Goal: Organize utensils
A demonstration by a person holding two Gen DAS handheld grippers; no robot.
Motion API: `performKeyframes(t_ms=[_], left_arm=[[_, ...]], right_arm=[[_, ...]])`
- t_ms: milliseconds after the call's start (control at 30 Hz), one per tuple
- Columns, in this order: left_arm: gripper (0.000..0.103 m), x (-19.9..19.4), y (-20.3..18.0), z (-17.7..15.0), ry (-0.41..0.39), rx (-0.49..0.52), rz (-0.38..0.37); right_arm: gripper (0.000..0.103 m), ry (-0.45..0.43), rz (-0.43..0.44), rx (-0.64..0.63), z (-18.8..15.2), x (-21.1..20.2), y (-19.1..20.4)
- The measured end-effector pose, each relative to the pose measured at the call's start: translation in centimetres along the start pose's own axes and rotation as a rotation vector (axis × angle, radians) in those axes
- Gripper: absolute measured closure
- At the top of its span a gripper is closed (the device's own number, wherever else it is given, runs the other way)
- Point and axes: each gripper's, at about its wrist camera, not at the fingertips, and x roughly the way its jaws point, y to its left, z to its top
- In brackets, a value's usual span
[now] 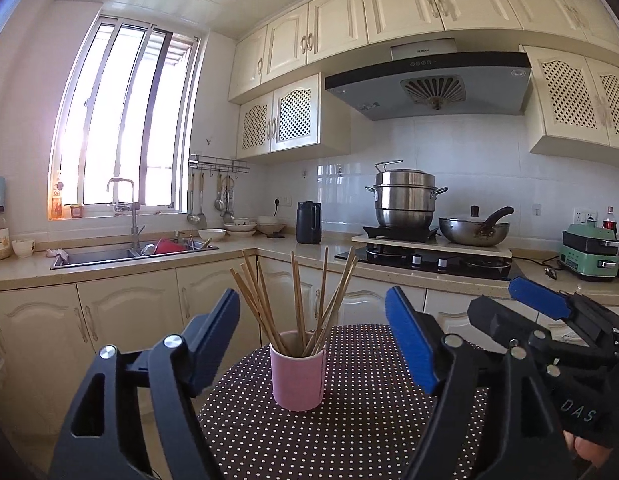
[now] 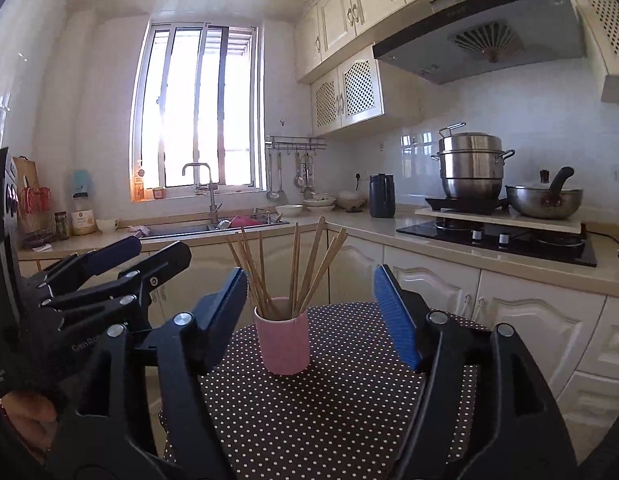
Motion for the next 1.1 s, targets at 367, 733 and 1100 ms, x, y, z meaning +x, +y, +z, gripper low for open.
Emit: performKeyframes(t_ms=[367,733,1100], left_arm=[[0.025,-7.8,-1.8,0.3,-0.024,0.027,0.012],[0.025,-15.1,-2.6,1.5,-0.085,0.055,0.022],[0.025,-19.4,-4.1,2.4,-0.154,0.097,0.013]], right_arm=[[0.029,-0.014,-0.043,0.031,0.4,-7.3,1.3],[0.026,-0.036,-0.110,-0.020,1.7,-13.6,3.7],[0.025,-0.072,-0.154,-0.024,1.9,-17.7,4.6]])
